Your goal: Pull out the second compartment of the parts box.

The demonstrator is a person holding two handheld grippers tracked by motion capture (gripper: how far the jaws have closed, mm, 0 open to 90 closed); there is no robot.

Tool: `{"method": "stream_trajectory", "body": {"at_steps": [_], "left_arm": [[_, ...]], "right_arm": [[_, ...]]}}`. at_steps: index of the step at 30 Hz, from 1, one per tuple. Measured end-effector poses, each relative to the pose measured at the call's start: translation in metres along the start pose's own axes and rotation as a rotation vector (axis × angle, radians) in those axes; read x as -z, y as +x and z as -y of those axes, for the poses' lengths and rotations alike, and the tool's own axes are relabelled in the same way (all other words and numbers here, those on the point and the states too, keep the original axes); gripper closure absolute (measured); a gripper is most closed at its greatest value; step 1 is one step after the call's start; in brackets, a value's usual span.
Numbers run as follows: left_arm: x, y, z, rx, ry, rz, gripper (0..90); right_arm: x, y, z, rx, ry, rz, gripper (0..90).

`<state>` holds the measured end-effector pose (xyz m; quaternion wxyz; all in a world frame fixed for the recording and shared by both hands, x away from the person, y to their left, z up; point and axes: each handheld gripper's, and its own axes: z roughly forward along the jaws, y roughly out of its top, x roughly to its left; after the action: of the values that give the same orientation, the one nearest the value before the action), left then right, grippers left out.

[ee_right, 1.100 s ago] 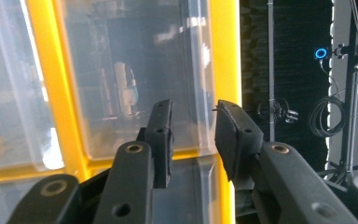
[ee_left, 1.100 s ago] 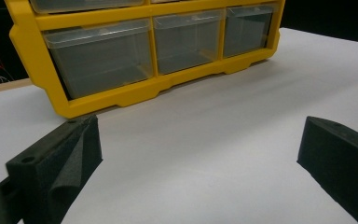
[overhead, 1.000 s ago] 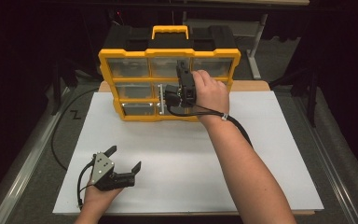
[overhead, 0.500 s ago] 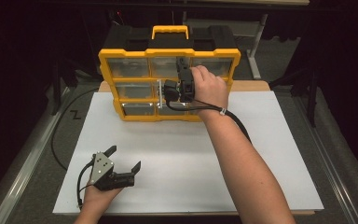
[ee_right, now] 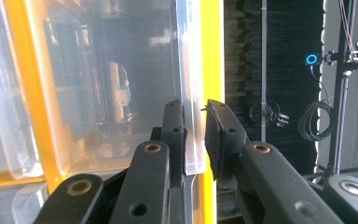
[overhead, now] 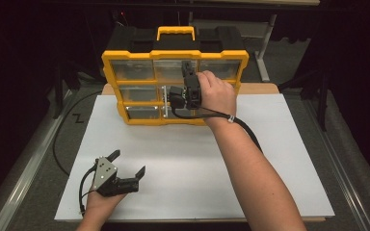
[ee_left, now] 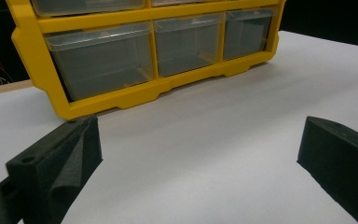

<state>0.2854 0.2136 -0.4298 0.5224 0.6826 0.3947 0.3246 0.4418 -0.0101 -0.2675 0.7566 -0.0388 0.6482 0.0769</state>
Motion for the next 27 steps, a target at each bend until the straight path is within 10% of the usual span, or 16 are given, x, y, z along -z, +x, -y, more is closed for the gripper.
{"method": "stream_trajectory", "body": {"at_steps": [27], "left_arm": [[0.000,-0.001,0.000,0.003,-0.007,0.011,0.3]], "right_arm": [[0.050,-0.004,0.002,-0.009,-0.047,0.019,80.1]]}}
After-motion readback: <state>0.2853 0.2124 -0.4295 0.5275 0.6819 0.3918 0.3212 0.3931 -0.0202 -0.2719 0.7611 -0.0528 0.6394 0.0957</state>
